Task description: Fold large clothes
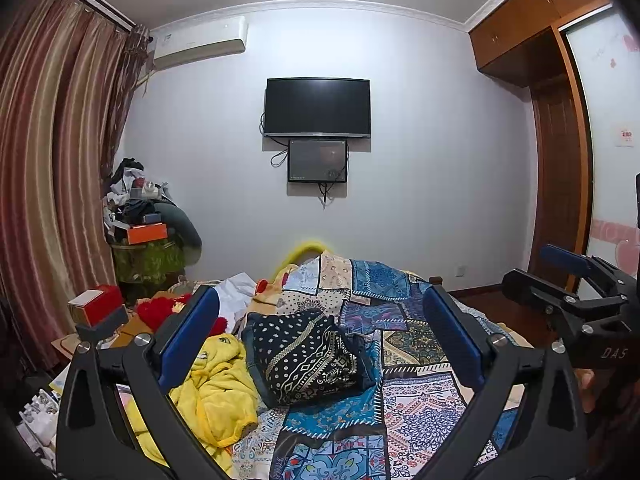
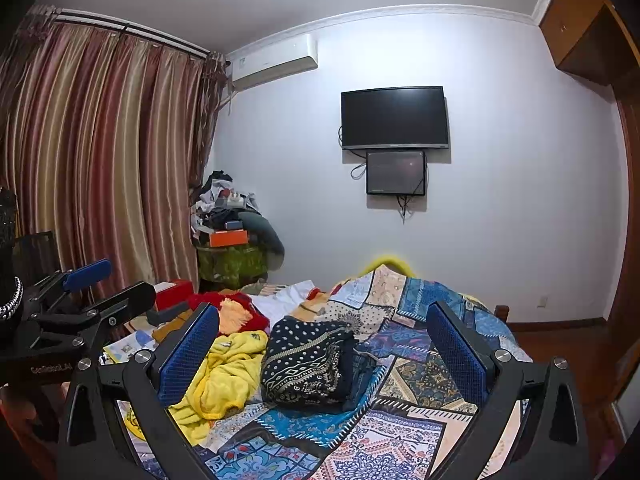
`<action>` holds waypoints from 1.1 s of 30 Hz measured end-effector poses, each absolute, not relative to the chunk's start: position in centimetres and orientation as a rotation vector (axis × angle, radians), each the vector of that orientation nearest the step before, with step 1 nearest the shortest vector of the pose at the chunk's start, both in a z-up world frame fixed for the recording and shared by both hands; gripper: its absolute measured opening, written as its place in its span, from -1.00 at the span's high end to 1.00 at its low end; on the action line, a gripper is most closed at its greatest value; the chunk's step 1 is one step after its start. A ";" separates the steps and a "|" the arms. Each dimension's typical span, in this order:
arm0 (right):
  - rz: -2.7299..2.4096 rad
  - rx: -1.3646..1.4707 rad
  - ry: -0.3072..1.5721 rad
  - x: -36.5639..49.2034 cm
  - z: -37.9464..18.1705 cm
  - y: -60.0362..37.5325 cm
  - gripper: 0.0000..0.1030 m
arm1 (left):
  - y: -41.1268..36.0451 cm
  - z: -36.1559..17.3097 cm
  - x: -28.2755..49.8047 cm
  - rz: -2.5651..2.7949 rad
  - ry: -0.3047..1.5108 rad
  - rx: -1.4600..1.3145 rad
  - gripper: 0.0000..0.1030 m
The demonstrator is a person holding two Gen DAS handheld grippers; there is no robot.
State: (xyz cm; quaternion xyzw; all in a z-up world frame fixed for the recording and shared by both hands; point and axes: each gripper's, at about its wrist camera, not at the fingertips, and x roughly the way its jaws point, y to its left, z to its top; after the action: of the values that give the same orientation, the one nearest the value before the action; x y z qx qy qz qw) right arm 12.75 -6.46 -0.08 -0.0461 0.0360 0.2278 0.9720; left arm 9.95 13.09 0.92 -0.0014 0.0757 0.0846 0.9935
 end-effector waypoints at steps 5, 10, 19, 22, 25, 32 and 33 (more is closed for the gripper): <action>0.462 -0.092 0.072 12.7 0.0 -6.5 -1.00 | 13.2 1.0 10.0 0.173 0.154 -0.005 -0.99; 0.465 -0.093 0.074 12.9 -0.1 -6.6 -1.00 | 13.2 0.9 10.0 0.178 0.155 -0.014 -0.99; 0.467 -0.093 0.074 12.9 -0.1 -6.7 -1.00 | 13.2 0.8 10.1 0.180 0.158 -0.023 -0.99; 0.468 -0.093 0.075 12.9 -0.1 -6.8 -1.00 | 13.2 0.8 10.1 0.182 0.159 -0.022 -0.99; 0.466 -0.093 0.075 12.9 -0.3 -6.8 -1.00 | 13.2 0.8 10.1 0.180 0.160 -0.025 -0.99; 0.460 -0.089 0.073 12.9 -0.2 -6.8 -1.00 | 13.0 0.6 10.3 0.177 0.166 -0.030 -0.99; 0.459 -0.087 0.073 12.9 -0.2 -6.7 -1.00 | 12.9 0.5 10.3 0.176 0.168 -0.031 -0.99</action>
State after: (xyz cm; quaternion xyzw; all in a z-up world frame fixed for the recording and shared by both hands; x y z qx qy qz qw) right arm 12.95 -6.74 -0.19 -0.0433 0.0360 0.2272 0.9722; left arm 10.33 12.92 0.53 -0.0153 0.0839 0.0878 0.9925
